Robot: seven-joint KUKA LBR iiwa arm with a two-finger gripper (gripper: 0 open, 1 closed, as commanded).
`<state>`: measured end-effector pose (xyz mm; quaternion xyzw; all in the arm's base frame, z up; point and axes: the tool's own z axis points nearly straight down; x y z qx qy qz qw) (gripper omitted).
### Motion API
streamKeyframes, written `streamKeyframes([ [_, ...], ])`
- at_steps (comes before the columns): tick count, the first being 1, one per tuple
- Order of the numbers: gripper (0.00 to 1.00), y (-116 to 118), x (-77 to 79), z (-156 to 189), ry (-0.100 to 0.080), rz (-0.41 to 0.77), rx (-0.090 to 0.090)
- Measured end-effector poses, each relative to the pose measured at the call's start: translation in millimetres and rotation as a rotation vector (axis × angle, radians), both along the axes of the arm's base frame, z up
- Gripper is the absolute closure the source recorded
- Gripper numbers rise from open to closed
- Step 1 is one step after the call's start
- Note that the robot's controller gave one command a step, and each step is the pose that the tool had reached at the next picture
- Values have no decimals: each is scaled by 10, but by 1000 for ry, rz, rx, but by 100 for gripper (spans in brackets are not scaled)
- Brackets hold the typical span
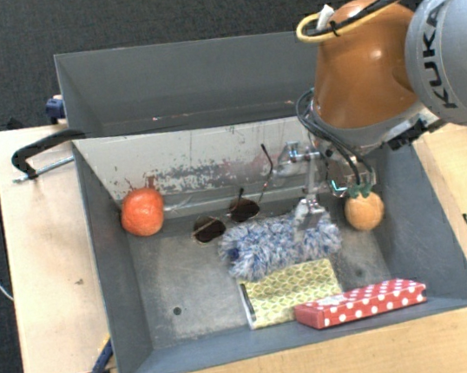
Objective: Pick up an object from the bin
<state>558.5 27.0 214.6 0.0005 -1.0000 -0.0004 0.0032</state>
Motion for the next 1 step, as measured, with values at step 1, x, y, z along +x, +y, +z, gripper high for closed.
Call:
streamKeyframes([
  [1, 0, -1, 15, 47, -9, -1, 1],
])
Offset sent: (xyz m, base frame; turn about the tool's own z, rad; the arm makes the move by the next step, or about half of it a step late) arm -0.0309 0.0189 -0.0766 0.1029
